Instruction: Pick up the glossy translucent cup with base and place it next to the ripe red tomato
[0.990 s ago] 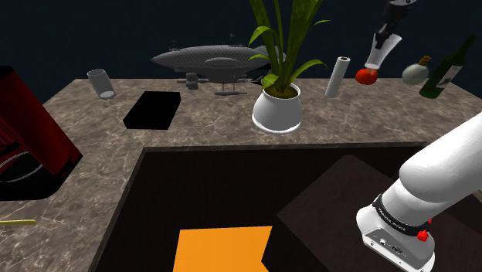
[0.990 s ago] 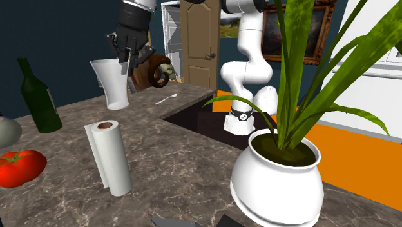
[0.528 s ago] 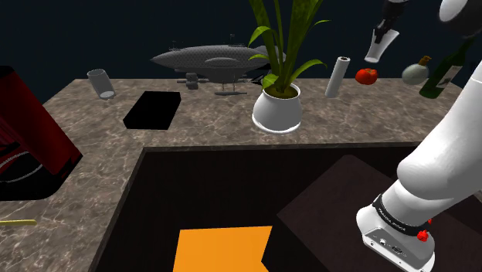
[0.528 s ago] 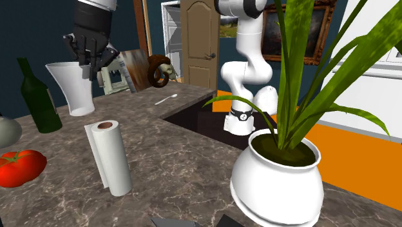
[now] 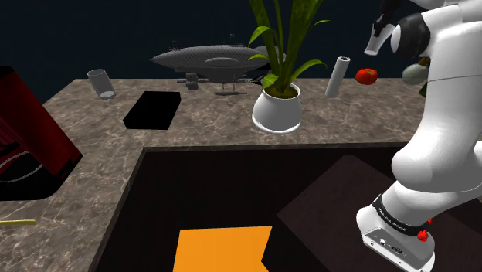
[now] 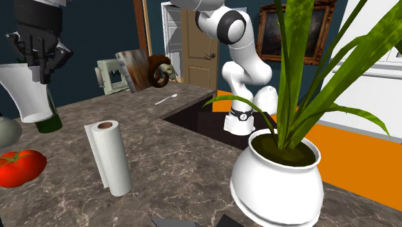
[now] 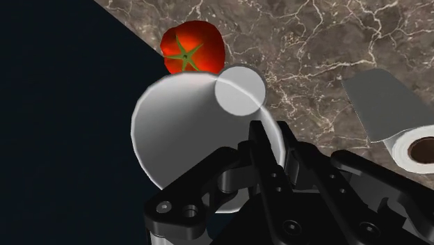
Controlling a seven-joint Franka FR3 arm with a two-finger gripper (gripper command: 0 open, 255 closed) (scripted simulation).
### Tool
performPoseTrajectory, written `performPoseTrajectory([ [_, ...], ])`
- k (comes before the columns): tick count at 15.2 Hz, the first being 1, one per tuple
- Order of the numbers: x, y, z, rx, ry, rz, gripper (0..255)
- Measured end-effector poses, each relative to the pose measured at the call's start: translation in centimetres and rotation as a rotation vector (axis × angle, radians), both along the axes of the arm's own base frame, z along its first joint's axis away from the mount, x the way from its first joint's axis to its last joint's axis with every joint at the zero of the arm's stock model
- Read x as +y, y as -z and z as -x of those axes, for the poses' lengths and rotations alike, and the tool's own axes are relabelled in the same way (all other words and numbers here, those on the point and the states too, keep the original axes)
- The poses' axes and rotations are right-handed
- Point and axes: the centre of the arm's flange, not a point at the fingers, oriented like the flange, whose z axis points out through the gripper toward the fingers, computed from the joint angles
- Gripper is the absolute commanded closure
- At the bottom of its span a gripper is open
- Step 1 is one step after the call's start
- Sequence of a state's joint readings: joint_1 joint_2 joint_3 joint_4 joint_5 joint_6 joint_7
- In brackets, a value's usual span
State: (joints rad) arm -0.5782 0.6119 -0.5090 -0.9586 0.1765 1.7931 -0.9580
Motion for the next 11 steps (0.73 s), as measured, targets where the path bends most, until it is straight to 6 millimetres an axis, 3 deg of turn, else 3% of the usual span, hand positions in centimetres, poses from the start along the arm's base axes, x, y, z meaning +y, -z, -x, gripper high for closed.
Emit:
performPoseTrajectory([
  [11, -0.7, 5.4, -0.4, -0.001, -0.002, -0.002, 255],
])
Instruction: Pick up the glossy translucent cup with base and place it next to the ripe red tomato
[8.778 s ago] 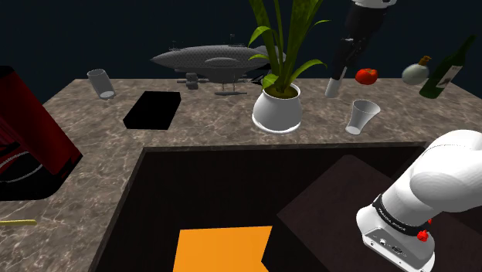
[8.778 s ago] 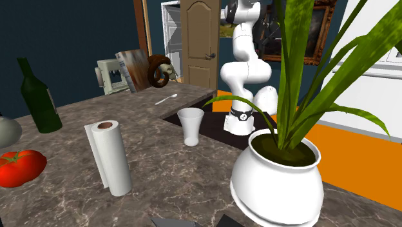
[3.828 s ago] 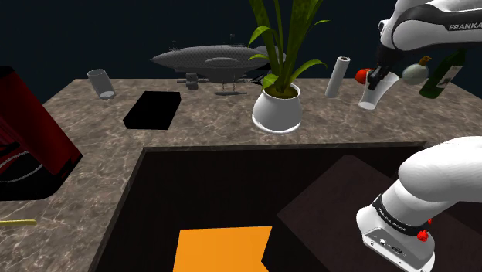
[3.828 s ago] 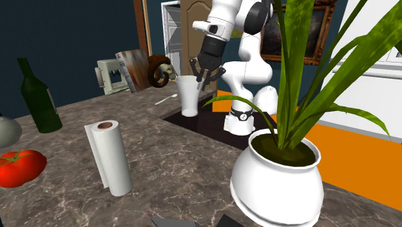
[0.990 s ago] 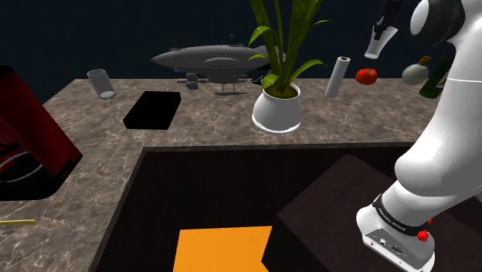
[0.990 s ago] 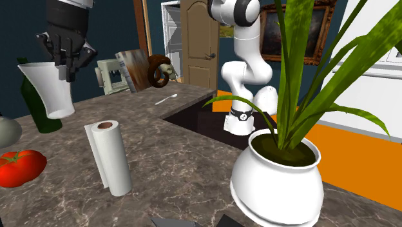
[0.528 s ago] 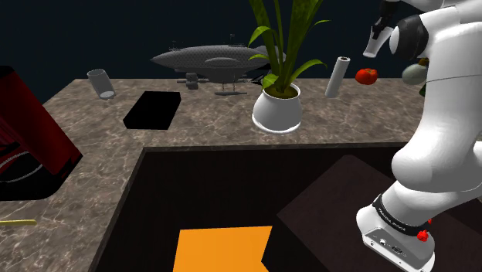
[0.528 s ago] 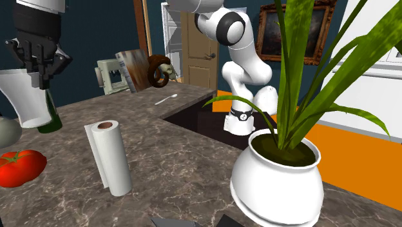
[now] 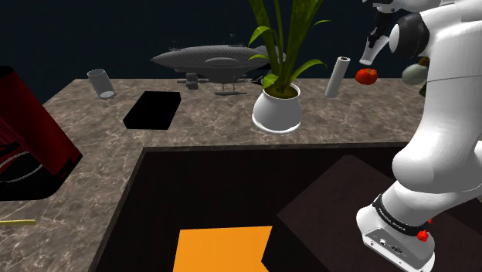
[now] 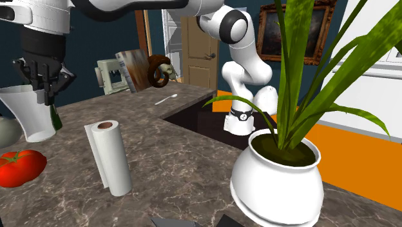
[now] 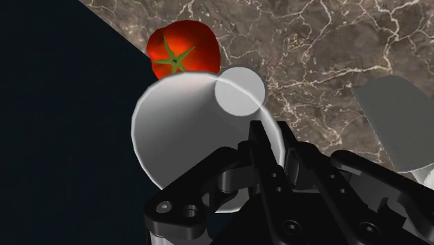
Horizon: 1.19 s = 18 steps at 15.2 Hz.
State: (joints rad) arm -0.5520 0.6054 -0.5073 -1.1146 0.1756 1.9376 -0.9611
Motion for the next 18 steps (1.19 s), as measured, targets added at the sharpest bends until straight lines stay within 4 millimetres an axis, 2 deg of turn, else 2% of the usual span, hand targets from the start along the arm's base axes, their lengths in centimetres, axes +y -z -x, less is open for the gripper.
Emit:
performPoseTrajectory([
  [18, 0.1, 9.5, 0.0, 0.0, 0.0, 0.0, 255],
])
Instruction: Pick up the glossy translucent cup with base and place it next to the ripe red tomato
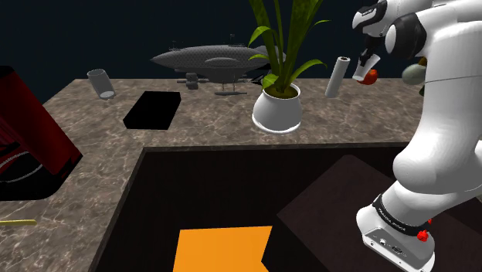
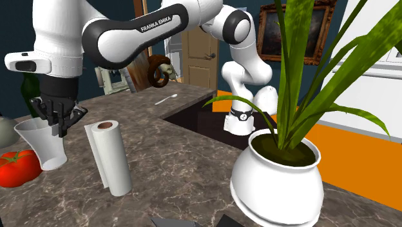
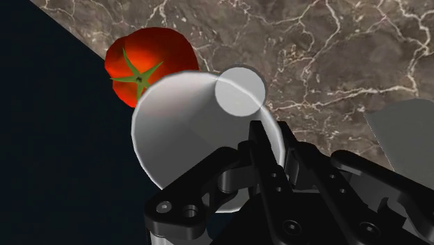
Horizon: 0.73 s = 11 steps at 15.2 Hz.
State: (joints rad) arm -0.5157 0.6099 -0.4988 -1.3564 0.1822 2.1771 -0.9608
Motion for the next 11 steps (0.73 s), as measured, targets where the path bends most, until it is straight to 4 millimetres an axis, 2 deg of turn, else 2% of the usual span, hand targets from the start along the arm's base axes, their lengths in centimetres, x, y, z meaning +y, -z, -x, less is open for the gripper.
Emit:
performPoseTrajectory([
  [8, -0.1, 4.3, 0.1, 0.0, 0.0, 0.0, 255],
  [11, -0.1, 4.7, 0.0, 0.0, 0.0, 0.0, 255],
])
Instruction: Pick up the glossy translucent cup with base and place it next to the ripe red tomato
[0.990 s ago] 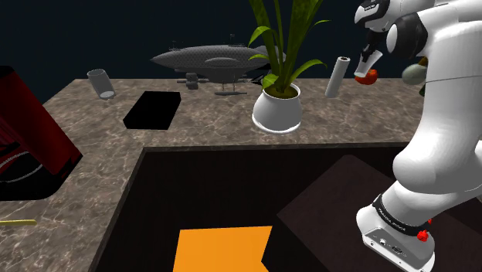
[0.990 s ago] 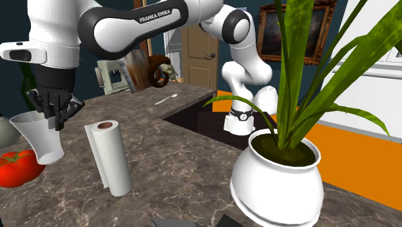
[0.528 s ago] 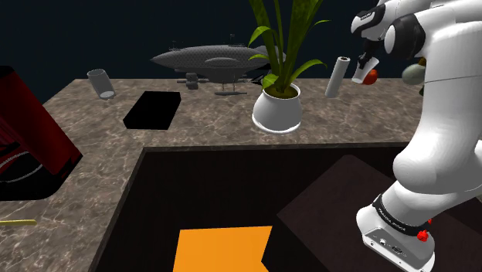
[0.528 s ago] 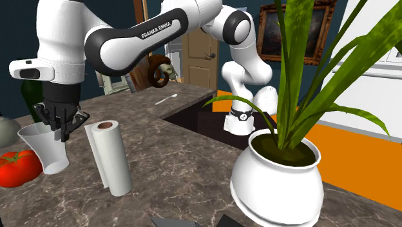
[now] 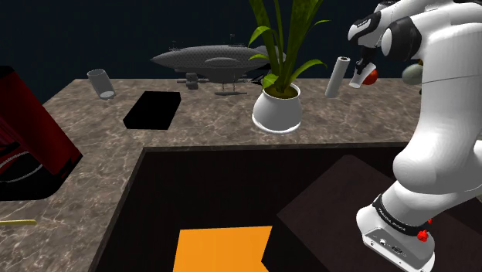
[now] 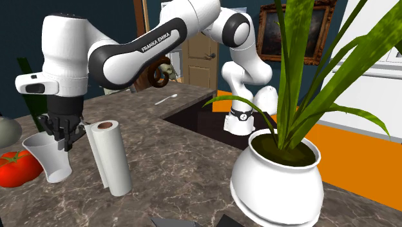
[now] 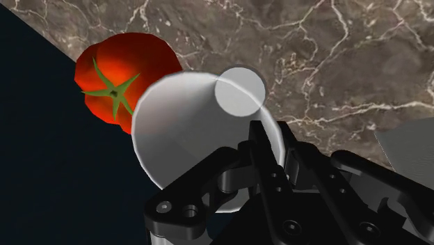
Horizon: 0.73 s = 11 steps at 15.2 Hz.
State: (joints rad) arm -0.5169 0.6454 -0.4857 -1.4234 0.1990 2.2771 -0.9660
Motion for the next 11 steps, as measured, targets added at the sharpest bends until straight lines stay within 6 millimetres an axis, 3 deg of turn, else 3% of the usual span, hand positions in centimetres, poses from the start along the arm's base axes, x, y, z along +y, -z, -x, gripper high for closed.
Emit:
performPoseTrajectory([
  [3, 0.0, 0.04, -0.01, 0.0, 0.0, 0.0, 255],
  [4, 0.0, 0.05, -0.01, 0.0, 0.0, 0.0, 0],
  [11, 0.12, -0.53, 0.01, 0.0, 0.0, 0.001, 0],
])
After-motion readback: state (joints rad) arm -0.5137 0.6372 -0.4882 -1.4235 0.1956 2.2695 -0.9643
